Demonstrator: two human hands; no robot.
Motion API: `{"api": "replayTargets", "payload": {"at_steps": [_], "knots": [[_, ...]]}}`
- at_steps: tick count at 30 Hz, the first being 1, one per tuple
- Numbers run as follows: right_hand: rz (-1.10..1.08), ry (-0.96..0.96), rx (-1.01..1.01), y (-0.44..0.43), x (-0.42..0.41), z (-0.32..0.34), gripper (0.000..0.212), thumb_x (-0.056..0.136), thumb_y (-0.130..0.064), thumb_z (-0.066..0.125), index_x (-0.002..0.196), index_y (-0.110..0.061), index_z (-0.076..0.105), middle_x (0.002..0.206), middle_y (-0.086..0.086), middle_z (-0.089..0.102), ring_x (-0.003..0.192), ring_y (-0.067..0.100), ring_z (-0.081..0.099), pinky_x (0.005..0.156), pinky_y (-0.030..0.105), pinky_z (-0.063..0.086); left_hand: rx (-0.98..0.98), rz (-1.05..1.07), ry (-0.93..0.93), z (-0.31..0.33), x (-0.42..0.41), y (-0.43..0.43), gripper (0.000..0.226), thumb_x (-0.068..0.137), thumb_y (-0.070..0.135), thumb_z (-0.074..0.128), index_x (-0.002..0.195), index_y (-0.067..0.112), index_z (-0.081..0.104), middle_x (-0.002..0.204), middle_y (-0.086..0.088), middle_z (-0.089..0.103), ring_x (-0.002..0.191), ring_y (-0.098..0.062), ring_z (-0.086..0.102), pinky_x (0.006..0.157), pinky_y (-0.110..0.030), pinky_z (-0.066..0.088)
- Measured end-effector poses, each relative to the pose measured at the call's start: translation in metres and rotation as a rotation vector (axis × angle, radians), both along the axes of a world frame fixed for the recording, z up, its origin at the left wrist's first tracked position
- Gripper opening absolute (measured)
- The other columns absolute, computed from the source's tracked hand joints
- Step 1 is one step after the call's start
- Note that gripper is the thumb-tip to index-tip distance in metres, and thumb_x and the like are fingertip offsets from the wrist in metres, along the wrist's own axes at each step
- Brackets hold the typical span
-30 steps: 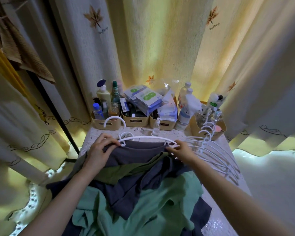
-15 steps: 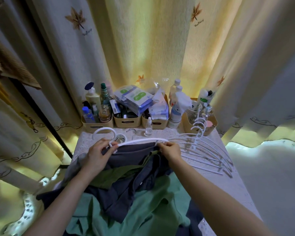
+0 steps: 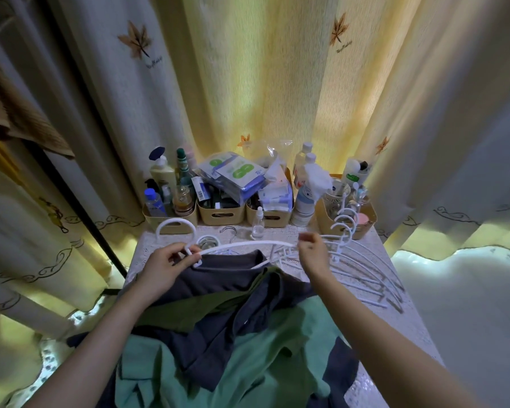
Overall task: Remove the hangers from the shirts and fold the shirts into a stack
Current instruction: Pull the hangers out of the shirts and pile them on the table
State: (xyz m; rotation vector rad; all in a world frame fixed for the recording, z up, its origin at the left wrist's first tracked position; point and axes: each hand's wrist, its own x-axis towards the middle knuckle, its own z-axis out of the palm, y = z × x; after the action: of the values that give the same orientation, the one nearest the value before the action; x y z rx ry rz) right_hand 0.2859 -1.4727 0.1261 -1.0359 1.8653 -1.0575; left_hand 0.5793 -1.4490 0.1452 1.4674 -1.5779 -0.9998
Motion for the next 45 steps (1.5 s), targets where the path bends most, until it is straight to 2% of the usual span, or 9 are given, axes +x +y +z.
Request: {"api": "replayTargets", "payload": {"at_steps": [3, 5, 8, 12, 22, 26, 33, 40, 45], "knots": [[0.422, 0.123, -0.285, -0.003, 0.016, 0.045, 0.023, 0.091, -0.009, 0.049, 0.106, -0.022, 0.06, 0.102, -0.007, 0.064, 0.089, 0.001, 0.057, 0.084, 0.023, 0.047, 0.027, -0.019, 0.008, -0.001, -0.008, 0.001, 0.017, 0.08, 0.006, 0.073, 0.078, 0.023, 0.072, 0.071, 0.002, 0.07, 0.061, -0.003, 0.052, 0.061, -0.01, 0.04], [0.844, 0.228, -0.214, 0.001, 0.046, 0.06, 0.018, 0.093, -0.024, 0.054, 0.108, -0.029, 0.061, 0.099, -0.009, 0.066, 0.089, 0.002, 0.059, 0.079, 0.013, 0.046, 0.034, 0.014, 0.017, -0.002, -0.016, 0.002, 0.015, 0.076, 0.002, 0.075, 0.084, 0.014, 0.073, 0.075, -0.012, 0.068, 0.066, -0.011, 0.052, 0.063, -0.015, 0.041], [1.091, 0.542, -0.221, 0.002, 0.079, 0.053, 0.03, 0.088, -0.044, 0.06, 0.11, -0.024, 0.067, 0.097, 0.002, 0.064, 0.087, 0.014, 0.056, 0.075, 0.028, 0.046, 0.037, 0.037, 0.004, -0.002, -0.023, 0.004, 0.02, 0.072, 0.0, 0.078, 0.089, 0.005, 0.069, 0.078, -0.012, 0.067, 0.064, -0.006, 0.058, 0.065, -0.011, 0.044], [1.041, 0.449, -0.276, 0.006, 0.08, 0.038, 0.027, 0.087, -0.038, 0.064, 0.098, -0.015, 0.073, 0.082, 0.003, 0.059, 0.074, 0.015, 0.05, 0.067, 0.027, 0.037, -0.014, -0.003, -0.059, -0.003, -0.02, 0.009, 0.023, 0.07, 0.002, 0.08, 0.073, 0.021, 0.067, 0.073, 0.007, 0.067, 0.062, 0.009, 0.059, 0.062, -0.003, 0.043], [0.535, 0.228, -0.125, -0.024, -0.087, 0.063, 0.02, 0.091, -0.033, 0.056, 0.076, -0.026, 0.068, 0.056, -0.012, 0.062, 0.044, -0.002, 0.045, 0.049, 0.012, 0.037, -0.015, -0.005, -0.151, -0.032, -0.005, 0.007, 0.008, 0.072, 0.009, 0.08, 0.074, 0.01, 0.072, 0.08, 0.002, 0.072, 0.074, -0.006, 0.064, 0.07, -0.008, 0.044], [0.316, 0.253, -0.019, -0.03, -0.161, 0.036, 0.027, 0.09, -0.033, 0.057, 0.08, -0.012, 0.071, 0.068, 0.011, 0.054, 0.065, 0.021, 0.043, 0.066, 0.032, 0.034, 0.175, -0.253, -0.101, -0.037, -0.006, 0.016, 0.002, 0.082, 0.011, 0.071, 0.08, 0.012, 0.07, 0.078, 0.009, 0.072, 0.078, 0.002, 0.063, 0.078, -0.015, 0.045], [0.241, 0.295, 0.295, -0.022, -0.167, -0.044, 0.037, 0.096, -0.03, 0.053, 0.101, 0.003, 0.068, 0.067, 0.008, 0.051, 0.055, 0.017, 0.039, 0.052, 0.027, 0.028, 0.505, -0.712, -0.248, -0.029, -0.007, 0.033, 0.011, 0.085, 0.035, 0.069, 0.076, 0.031, 0.064, 0.058, 0.013, 0.053, 0.057, 0.001, 0.043, 0.057, -0.014, 0.031], [0.31, 0.717, 0.524, -0.035, -0.149, -0.07, 0.033, 0.098, -0.021, 0.044, 0.12, 0.0, 0.057, 0.128, 0.023, 0.055, 0.115, 0.035, 0.053, 0.1, 0.037, 0.039, 0.335, -0.491, -0.164, -0.056, -0.008, 0.048, 0.017, 0.075, 0.02, 0.08, 0.079, 0.032, 0.068, 0.083, 0.015, 0.067, 0.085, -0.002, 0.062, 0.082, -0.017, 0.048], [0.222, 0.545, 0.15, -0.034, -0.076, -0.043, 0.015, 0.088, -0.002, 0.05, 0.088, 0.004, 0.064, 0.094, 0.025, 0.065, 0.09, 0.034, 0.062, 0.073, 0.033, 0.041, 0.212, -0.379, -0.359, -0.071, -0.012, 0.046, 0.05, 0.064, 0.025, 0.087, 0.106, 0.021, 0.059, 0.104, 0.007, 0.048, 0.087, -0.008, 0.053, 0.074, -0.012, 0.044]]}}
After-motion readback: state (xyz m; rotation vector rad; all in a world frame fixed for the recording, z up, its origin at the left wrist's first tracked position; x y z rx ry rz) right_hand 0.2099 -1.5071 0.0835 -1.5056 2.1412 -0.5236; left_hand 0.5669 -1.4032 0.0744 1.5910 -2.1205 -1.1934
